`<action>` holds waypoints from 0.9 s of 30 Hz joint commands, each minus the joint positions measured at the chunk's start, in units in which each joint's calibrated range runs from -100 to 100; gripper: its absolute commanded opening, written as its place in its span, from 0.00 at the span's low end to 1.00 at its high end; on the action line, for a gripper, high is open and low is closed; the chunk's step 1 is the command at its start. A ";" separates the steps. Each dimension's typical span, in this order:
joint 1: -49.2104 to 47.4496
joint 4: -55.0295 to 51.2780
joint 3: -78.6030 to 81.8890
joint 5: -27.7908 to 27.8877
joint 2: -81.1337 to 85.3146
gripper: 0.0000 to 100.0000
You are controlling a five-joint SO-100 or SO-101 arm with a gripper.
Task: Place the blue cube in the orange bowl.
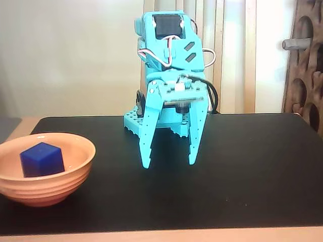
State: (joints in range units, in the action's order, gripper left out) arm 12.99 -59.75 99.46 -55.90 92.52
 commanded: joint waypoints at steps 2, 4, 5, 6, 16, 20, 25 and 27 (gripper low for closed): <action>3.26 0.69 0.54 0.05 2.28 0.25; 3.96 -0.79 0.54 0.00 2.45 0.25; 3.96 -2.18 0.54 0.00 2.53 0.25; 3.96 -3.05 0.54 -0.05 2.70 0.25; 3.86 -13.07 0.54 -0.32 6.79 0.25; 3.86 -15.51 0.54 0.05 6.79 0.25; 3.86 -15.51 0.54 0.05 6.79 0.17; 3.86 -15.51 0.54 0.05 6.79 0.11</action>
State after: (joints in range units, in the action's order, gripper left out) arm 16.46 -74.46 99.46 -55.90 98.47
